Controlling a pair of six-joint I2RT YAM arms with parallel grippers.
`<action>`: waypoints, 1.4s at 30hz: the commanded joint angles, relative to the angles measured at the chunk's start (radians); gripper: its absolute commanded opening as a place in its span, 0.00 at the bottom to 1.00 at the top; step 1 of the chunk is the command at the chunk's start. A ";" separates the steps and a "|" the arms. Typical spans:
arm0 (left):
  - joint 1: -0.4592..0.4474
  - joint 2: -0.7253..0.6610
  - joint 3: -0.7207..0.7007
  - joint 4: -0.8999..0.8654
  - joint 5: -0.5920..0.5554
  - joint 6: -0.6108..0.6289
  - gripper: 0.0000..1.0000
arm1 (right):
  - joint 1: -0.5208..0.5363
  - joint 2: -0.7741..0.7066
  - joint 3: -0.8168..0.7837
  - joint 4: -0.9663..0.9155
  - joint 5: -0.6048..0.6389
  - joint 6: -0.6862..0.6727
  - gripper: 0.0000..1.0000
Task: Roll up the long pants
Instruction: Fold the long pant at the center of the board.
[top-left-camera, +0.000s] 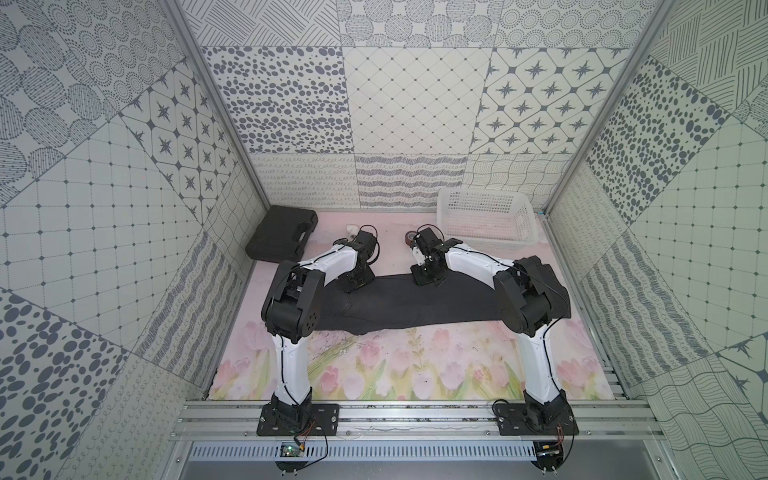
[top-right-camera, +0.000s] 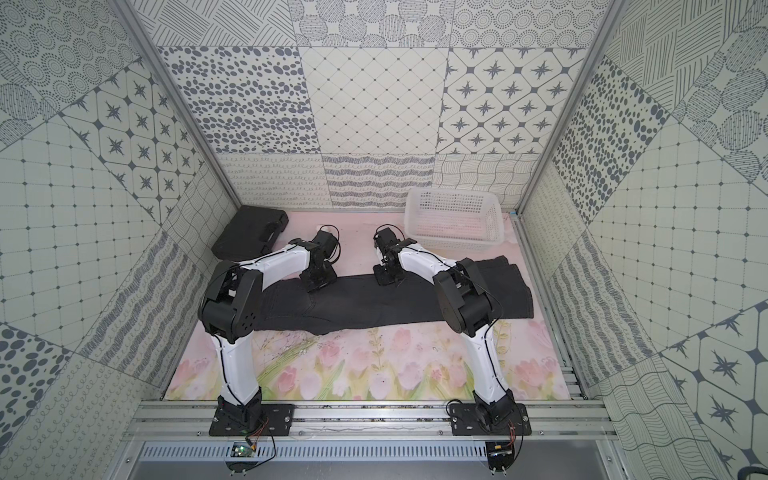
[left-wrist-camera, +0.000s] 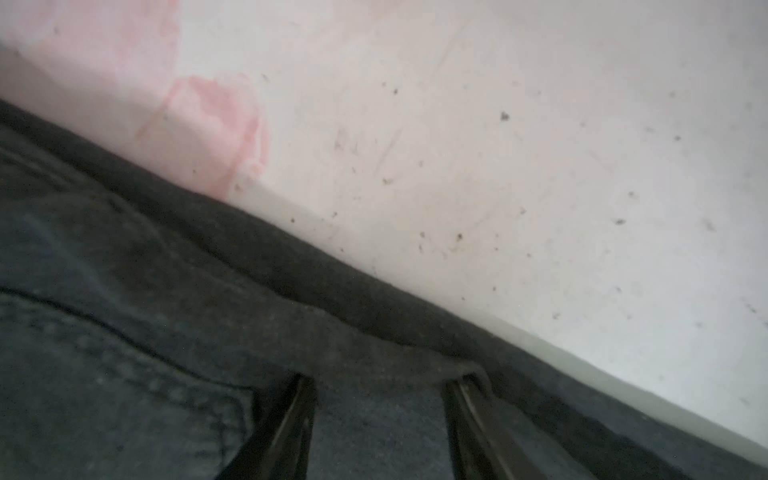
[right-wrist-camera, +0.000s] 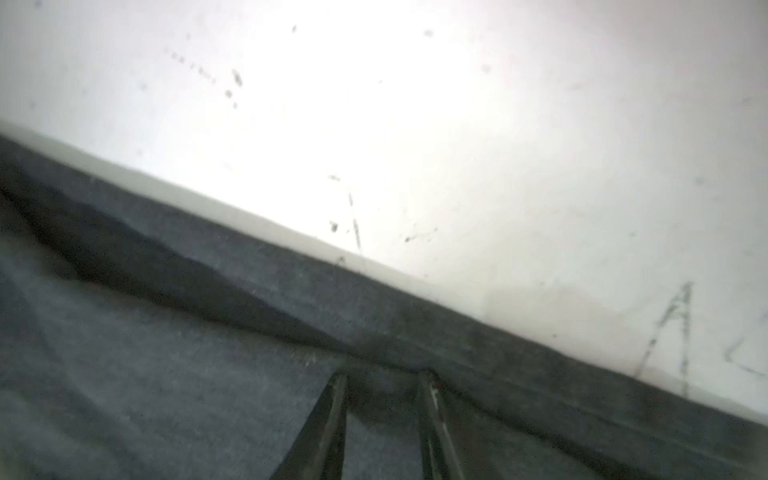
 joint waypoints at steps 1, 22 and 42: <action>0.041 0.015 -0.028 0.023 -0.079 -0.044 0.53 | -0.029 0.064 0.028 0.044 0.130 0.085 0.25; -0.045 -0.172 0.095 -0.213 -0.140 0.045 0.71 | -0.649 -0.605 -0.479 0.055 -0.006 0.189 0.70; 0.042 -0.271 0.061 -0.281 -0.109 0.087 0.71 | -0.923 -0.166 -0.234 -0.067 -0.127 -0.223 0.91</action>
